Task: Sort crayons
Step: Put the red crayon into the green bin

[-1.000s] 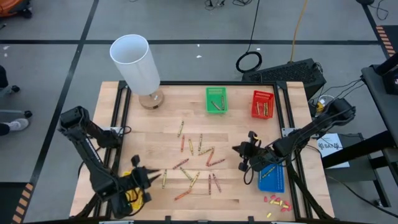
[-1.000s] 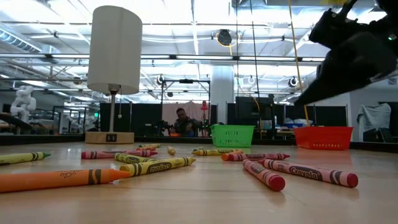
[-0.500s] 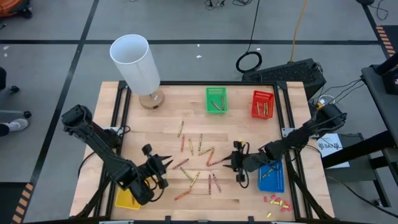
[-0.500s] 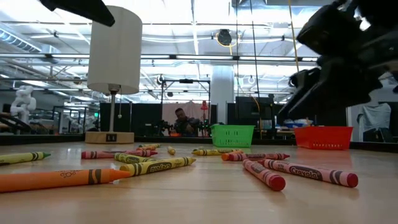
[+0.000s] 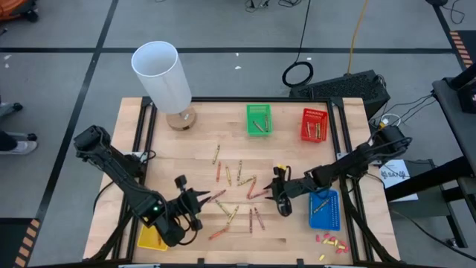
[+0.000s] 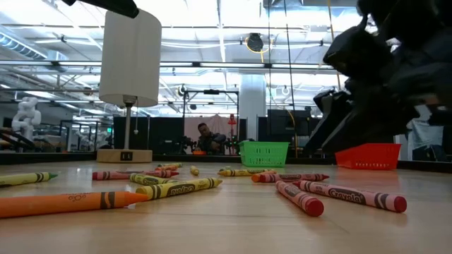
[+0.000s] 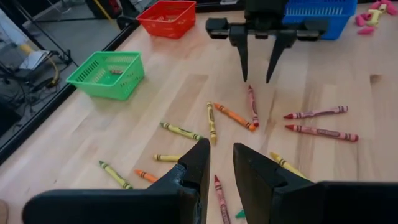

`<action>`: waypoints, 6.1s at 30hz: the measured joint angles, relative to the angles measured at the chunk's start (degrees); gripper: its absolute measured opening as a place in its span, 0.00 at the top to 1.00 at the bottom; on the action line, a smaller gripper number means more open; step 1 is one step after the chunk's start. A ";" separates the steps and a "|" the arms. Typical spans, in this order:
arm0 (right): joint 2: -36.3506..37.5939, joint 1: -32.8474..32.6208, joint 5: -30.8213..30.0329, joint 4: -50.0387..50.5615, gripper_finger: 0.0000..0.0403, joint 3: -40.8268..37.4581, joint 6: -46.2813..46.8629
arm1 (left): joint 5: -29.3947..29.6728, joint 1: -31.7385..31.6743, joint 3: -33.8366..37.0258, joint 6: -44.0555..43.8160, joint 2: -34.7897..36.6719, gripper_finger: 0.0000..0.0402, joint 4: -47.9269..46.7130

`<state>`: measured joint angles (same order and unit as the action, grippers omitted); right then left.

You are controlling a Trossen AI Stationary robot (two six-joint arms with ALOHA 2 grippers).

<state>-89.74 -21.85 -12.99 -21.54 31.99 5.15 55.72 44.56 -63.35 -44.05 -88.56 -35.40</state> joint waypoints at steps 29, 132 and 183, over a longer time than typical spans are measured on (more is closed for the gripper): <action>-10.96 2.30 5.58 -7.83 0.93 0.13 0.80 | -4.58 -4.52 0.00 1.51 -0.06 0.81 1.10; 26.85 -4.89 -0.22 13.92 0.99 0.00 -11.78 | -5.84 -4.42 0.00 2.97 -0.08 0.81 3.22; -1.66 33.83 -27.30 -15.35 0.99 0.11 25.79 | -5.97 -4.42 0.02 2.78 -0.08 0.81 3.48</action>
<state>-91.40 11.98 -40.29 -36.89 32.09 30.94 49.76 40.14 -63.33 -41.28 -88.64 -31.92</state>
